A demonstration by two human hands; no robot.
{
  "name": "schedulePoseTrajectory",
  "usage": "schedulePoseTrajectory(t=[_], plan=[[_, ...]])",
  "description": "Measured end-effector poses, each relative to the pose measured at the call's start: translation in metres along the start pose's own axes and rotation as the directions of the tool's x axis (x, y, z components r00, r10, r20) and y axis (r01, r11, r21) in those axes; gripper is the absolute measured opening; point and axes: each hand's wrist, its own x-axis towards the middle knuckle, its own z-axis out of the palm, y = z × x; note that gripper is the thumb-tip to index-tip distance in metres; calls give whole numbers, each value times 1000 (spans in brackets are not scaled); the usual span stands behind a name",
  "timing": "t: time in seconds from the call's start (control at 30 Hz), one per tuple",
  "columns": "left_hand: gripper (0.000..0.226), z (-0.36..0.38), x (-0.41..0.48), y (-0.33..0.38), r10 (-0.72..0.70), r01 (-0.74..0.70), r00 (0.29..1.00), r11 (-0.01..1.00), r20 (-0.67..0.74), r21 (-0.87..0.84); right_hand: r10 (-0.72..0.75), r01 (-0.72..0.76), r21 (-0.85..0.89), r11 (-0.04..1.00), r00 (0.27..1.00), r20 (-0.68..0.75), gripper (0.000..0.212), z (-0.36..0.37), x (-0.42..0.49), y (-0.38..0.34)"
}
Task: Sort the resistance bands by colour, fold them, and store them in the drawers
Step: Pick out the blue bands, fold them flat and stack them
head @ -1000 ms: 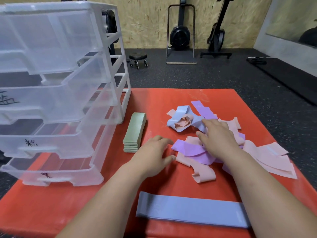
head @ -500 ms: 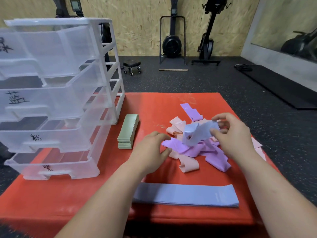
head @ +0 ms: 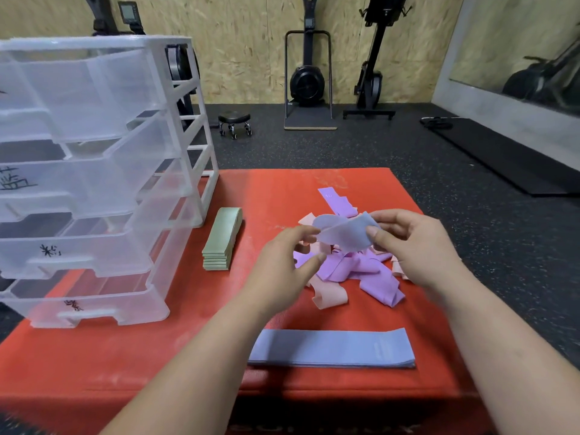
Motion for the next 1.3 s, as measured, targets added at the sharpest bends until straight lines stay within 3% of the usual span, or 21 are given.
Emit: schedulePoseTrajectory(t=[0.13,0.27,0.33,0.4,0.5,0.63,0.73,0.93,1.03,1.13,1.3], plan=[[51,5,7,7,7,-8,1000,996,-13,-84,-67,65,104,993,998,20,29,7,-1,-9],[32,7,11,14,-36,45,999,968,38,-247,-115,113,82,990,993,18,38,12,1,-9],[22,6,12,23,-103,141,989,879,107,-456,-125,123,32,992,989,75,41,16,0,-6],[23,6,14,24,-191,262,964,773,182,-578,-84,84,10,996,969,232,47,22,-2,-2],[27,5,16,8,-289,328,945,812,155,-484,25,-26,-3,1000,917,397,48,27,-5,2],[37,-6,17,-8,-361,369,927,833,101,-412,-12,21,-64,998,990,143,31,18,4,7],[41,-17,16,-9,-296,326,945,863,137,-386,-28,50,-206,977,994,106,30,13,9,12],[47,-28,11,-4,-149,229,962,894,228,-385,-79,204,-421,884,952,295,49,33,0,8],[47,-29,11,1,-128,176,982,885,138,-432,-62,250,-460,852,920,387,50,44,-4,9],[46,-35,13,-3,-159,129,987,898,-38,-420,-38,233,-535,812,936,351,37,40,0,14],[42,-37,12,-17,-142,123,981,982,-129,-143,-91,214,-422,881,952,294,33,30,6,5]])
